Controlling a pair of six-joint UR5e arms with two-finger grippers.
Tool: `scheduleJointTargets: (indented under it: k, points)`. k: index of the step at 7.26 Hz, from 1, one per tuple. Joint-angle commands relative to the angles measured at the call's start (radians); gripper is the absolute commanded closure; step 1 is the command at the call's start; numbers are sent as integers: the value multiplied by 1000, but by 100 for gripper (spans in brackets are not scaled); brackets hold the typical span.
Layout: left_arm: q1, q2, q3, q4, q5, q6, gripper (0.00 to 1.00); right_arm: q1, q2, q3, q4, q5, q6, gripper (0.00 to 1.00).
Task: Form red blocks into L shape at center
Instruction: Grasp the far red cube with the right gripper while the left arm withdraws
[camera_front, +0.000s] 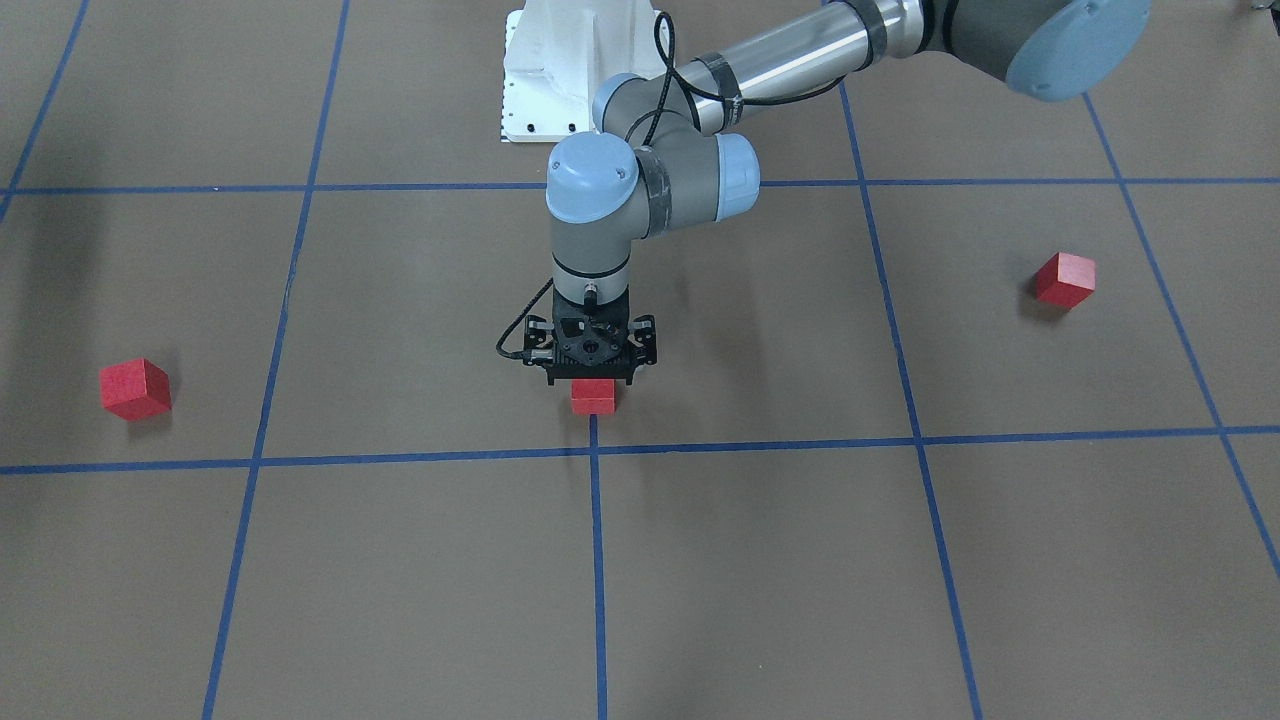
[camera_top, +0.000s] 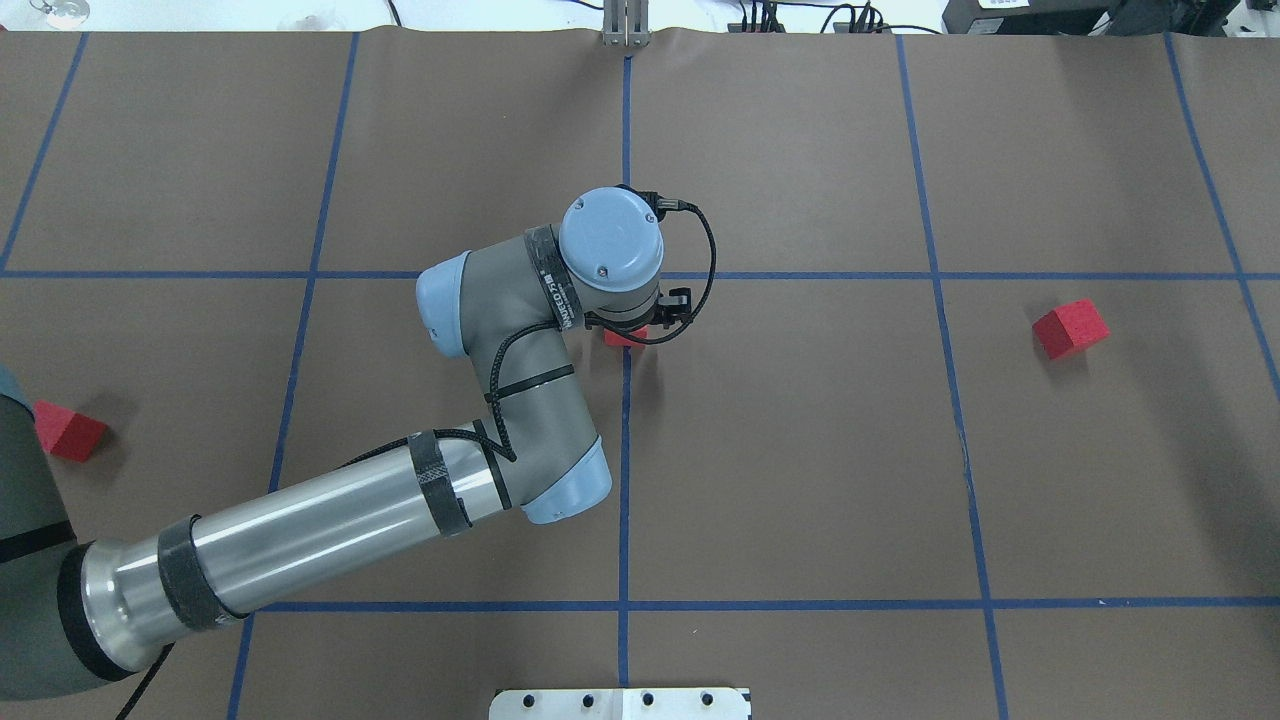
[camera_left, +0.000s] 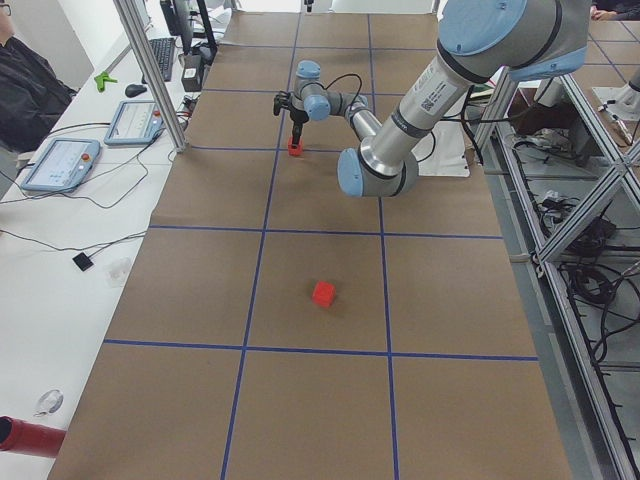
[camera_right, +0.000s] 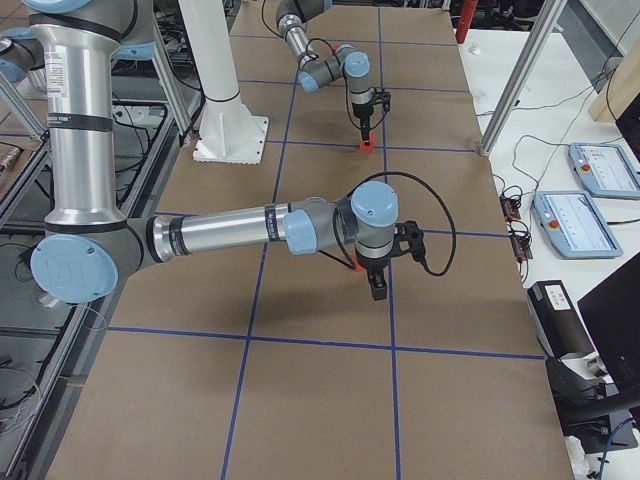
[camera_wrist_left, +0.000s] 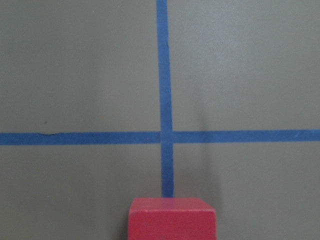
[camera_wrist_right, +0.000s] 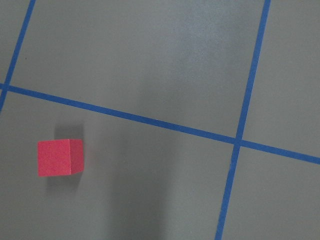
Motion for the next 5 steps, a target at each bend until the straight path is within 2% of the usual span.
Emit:
scheduleJointTargets:
  k: [1, 3, 4, 5]
  points:
    - [-91, 31, -80, 11, -62, 3, 1, -195, 72, 17, 45, -23, 254, 1]
    - [-220, 126, -169, 11, -185, 80, 1, -337, 72, 4, 126, -133, 260, 1]
    - [-266, 193, -218, 11, -211, 184, 1, -368, 72, -16, 174, -154, 260, 1]
    - [-292, 214, -223, 9, -225, 219, 1, -395, 77, -39, 179, -157, 253, 1]
